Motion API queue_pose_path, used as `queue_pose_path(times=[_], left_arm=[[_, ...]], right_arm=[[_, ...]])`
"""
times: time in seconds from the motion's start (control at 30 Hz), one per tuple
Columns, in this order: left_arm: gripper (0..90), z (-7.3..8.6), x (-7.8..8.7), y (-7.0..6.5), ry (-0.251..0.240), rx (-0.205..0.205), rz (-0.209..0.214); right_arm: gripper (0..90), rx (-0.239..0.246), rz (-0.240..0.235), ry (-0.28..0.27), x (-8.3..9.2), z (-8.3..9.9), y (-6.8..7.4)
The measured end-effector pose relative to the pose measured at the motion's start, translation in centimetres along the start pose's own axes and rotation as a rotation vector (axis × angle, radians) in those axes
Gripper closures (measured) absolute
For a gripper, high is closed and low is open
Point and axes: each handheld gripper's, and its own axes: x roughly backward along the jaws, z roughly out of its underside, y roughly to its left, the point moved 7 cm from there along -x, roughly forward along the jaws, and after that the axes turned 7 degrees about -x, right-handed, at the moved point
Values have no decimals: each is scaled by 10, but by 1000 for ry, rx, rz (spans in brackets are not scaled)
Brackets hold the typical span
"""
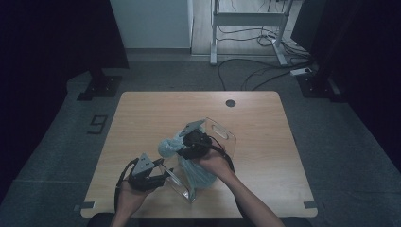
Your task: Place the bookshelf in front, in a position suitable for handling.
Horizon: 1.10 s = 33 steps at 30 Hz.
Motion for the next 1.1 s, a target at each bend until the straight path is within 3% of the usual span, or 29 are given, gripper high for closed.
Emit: queue_pose_path(times=[0.53,1.1], left_arm=[[449,-1,-1,-1,11,8,-9],[448,-1,-1,-1,9,12,-11]], right_arm=[[591,31,9,29,6,9,2],[590,7,-33,-13,33,42,6]])
